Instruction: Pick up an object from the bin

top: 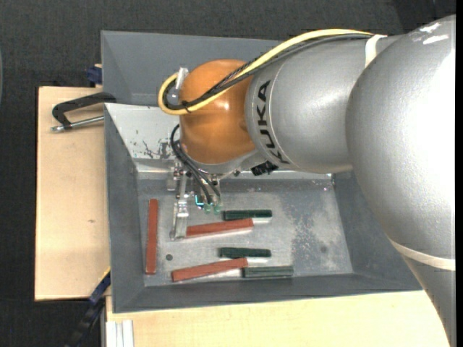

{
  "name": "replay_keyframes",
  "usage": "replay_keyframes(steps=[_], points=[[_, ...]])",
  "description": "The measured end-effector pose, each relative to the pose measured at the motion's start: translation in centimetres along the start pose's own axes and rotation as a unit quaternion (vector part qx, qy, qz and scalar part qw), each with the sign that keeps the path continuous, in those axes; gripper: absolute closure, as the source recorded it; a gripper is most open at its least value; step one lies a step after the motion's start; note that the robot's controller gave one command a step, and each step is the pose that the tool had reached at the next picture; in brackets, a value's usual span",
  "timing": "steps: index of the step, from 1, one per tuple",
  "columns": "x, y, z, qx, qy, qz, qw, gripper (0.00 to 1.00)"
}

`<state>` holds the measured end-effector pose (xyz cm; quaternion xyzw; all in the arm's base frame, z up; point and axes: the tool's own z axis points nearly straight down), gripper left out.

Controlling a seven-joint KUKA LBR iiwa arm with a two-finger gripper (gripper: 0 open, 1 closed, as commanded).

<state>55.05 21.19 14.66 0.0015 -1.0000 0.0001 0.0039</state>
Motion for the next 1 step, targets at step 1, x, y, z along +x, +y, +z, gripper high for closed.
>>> replay_keyframes(steps=[1], points=[[-0.23,-0.10,-0.49,-0.001,-0.0041,0.001,1.0000,0.00]])
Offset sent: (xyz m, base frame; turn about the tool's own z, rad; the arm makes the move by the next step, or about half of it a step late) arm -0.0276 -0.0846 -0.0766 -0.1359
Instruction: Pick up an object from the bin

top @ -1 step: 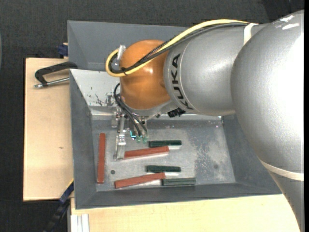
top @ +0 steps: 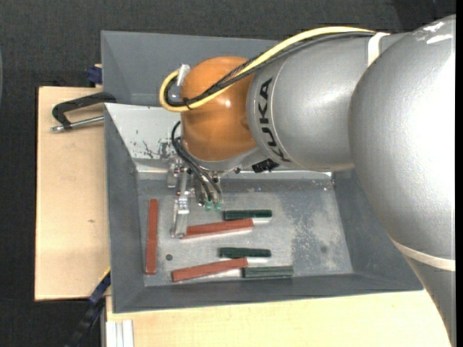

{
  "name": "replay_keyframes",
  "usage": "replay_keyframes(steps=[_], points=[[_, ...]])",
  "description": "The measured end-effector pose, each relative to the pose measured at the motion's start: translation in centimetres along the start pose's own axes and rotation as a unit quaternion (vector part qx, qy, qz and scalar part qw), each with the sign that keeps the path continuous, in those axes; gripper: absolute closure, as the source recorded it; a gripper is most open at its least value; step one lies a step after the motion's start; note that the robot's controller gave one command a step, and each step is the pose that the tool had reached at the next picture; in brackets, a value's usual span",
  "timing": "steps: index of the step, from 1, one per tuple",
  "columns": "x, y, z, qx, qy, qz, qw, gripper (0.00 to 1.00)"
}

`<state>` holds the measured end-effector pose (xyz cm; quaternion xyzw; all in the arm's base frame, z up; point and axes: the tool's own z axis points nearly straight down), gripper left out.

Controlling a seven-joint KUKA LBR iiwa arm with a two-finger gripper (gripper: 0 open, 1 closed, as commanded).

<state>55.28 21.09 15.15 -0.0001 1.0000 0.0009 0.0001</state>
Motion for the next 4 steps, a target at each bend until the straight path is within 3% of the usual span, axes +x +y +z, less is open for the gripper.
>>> replay_keyframes(steps=[1,2,3,4], points=[[1.9,-5.3,5.2,0.000,-0.0018,-0.048,0.9989,0.00],[2.0,-9.0,4.1,0.000,-0.0004,-0.093,0.9957,0.00],[1.6,-9.6,2.3,0.000,-0.0031,-0.079,0.9968,0.00],[1.3,-7.5,8.4,0.000,0.0012,-0.029,0.9996,0.00]])
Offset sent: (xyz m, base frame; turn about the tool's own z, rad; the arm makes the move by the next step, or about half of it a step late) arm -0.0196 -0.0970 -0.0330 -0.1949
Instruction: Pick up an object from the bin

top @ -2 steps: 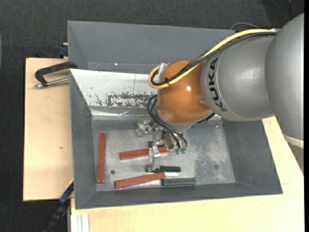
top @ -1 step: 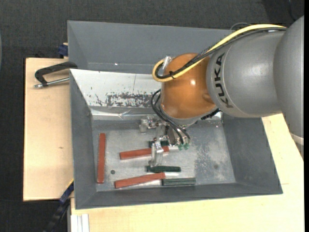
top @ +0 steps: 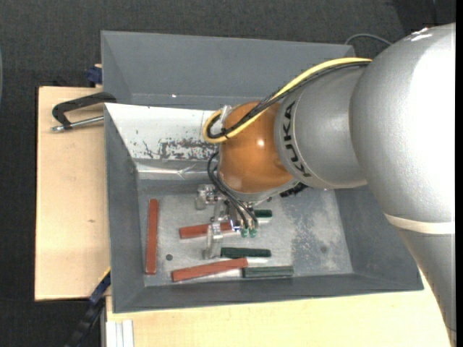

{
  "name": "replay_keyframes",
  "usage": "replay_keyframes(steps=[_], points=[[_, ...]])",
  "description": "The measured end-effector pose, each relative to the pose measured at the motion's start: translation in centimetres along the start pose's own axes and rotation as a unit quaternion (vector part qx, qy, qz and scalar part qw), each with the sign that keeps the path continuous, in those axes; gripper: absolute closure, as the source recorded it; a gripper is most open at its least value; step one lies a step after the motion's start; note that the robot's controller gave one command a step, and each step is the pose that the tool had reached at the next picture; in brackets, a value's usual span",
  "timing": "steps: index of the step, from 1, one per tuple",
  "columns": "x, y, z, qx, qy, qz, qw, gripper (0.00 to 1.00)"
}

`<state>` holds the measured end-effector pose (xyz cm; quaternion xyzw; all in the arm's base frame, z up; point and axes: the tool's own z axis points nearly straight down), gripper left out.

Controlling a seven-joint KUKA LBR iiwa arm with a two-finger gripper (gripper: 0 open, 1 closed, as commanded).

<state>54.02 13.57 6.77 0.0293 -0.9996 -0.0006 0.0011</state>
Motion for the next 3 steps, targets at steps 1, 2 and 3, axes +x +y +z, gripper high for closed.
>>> replay_keyframes(steps=[1,2,3], points=[[-0.40,-0.46,-0.32,0.000,-0.0028,-0.046,0.9989,1.00],[-0.40,-0.46,-0.32,0.000,-0.0027,-0.046,0.9989,1.00],[-0.28,-0.48,-0.63,0.000,-0.0008,-0.046,0.9989,1.00]])
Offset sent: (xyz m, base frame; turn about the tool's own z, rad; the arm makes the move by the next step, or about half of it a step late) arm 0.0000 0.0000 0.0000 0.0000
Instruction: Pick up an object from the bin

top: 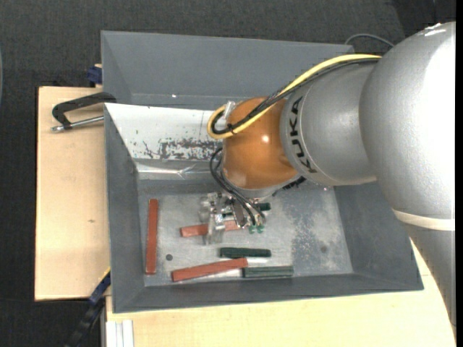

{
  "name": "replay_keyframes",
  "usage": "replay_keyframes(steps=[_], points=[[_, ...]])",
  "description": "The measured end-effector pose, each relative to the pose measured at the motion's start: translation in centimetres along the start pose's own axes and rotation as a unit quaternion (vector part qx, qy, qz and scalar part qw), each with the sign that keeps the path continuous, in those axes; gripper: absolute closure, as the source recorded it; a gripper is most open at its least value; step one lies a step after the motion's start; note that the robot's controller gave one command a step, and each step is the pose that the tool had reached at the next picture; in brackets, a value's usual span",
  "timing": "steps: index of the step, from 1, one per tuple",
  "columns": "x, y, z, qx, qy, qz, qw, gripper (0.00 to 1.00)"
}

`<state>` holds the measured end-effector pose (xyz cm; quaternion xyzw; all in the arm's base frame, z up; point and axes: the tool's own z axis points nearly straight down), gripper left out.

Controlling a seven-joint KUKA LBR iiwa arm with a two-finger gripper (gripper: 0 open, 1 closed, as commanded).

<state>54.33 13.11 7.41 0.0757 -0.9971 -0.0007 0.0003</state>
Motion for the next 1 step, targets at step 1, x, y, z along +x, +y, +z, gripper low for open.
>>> replay_keyframes(steps=[1], points=[[0.19,0.02,-2.10,0.000,0.0032,0.000,1.0000,1.00]])
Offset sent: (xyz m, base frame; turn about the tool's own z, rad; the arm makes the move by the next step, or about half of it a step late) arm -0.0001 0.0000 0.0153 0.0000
